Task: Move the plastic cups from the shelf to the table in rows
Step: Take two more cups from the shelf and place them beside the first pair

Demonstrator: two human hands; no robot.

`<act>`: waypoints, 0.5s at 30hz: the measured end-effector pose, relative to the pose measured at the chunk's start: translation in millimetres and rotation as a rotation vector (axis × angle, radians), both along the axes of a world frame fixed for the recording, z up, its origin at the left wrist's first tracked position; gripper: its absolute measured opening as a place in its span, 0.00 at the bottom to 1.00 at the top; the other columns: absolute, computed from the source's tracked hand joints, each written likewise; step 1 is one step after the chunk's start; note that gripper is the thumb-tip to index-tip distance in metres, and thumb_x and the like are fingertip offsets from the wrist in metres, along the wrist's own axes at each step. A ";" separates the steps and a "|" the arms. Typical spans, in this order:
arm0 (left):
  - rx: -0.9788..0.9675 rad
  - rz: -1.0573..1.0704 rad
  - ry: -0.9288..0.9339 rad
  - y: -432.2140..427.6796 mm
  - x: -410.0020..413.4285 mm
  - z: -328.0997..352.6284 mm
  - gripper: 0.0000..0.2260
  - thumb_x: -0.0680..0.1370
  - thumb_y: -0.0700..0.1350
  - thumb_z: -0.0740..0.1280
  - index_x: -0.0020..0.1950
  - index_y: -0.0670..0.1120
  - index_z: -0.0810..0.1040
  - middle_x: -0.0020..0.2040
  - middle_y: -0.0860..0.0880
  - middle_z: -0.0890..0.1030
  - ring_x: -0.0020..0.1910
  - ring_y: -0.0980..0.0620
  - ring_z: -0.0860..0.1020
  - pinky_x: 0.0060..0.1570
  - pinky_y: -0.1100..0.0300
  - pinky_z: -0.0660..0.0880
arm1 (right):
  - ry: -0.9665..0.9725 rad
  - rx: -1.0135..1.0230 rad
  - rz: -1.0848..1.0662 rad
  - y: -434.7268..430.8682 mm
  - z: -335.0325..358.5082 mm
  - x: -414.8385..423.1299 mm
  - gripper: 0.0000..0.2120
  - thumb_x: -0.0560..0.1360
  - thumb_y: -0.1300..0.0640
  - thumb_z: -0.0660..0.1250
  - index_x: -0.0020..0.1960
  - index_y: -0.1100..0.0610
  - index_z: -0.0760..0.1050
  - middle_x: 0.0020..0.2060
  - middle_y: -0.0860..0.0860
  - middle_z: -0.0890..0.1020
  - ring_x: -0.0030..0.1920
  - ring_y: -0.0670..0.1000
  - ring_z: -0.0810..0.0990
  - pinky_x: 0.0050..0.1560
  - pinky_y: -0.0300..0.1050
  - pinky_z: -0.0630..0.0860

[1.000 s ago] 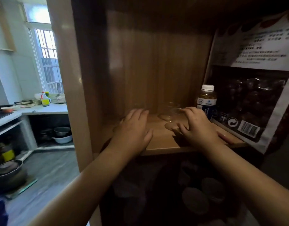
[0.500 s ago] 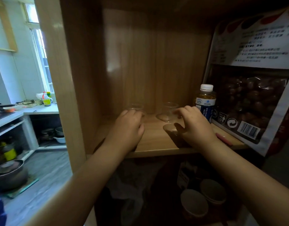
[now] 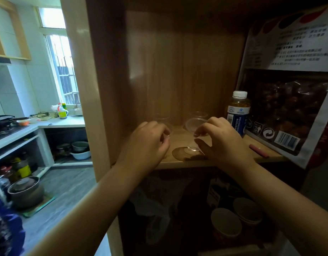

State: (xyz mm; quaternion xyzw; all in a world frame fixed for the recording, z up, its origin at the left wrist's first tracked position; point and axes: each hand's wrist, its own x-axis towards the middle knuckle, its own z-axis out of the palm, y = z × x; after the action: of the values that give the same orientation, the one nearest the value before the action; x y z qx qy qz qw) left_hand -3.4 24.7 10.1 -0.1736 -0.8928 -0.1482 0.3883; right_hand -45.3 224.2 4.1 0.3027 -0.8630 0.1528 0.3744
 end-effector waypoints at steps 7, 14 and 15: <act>-0.001 -0.004 -0.006 -34.2 59.4 3.6 0.03 0.73 0.44 0.68 0.46 0.48 0.79 0.39 0.54 0.76 0.41 0.55 0.72 0.39 0.66 0.65 | 0.017 -0.018 0.109 -37.1 1.4 45.0 0.05 0.70 0.55 0.70 0.45 0.52 0.76 0.44 0.45 0.74 0.45 0.44 0.68 0.39 0.31 0.64; 0.058 0.122 0.046 -113.3 147.3 5.3 0.02 0.71 0.44 0.69 0.42 0.51 0.78 0.37 0.58 0.76 0.38 0.57 0.74 0.39 0.63 0.69 | 0.069 -0.062 0.323 -130.2 4.9 111.3 0.06 0.68 0.58 0.72 0.40 0.54 0.75 0.40 0.46 0.75 0.42 0.49 0.72 0.39 0.42 0.71; 0.074 0.154 0.044 -126.9 160.4 4.0 0.02 0.71 0.45 0.69 0.41 0.51 0.78 0.37 0.58 0.75 0.38 0.57 0.75 0.39 0.62 0.70 | 0.048 -0.068 0.374 -146.8 4.7 121.2 0.06 0.67 0.59 0.73 0.40 0.55 0.75 0.40 0.48 0.77 0.42 0.50 0.73 0.40 0.45 0.72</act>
State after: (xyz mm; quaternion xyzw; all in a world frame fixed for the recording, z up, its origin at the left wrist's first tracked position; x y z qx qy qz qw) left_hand 156.9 -102.2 14.1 -0.0930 -0.8887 -0.1469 0.4243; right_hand 75.9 77.3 8.8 0.4486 -0.7769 0.2416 0.3699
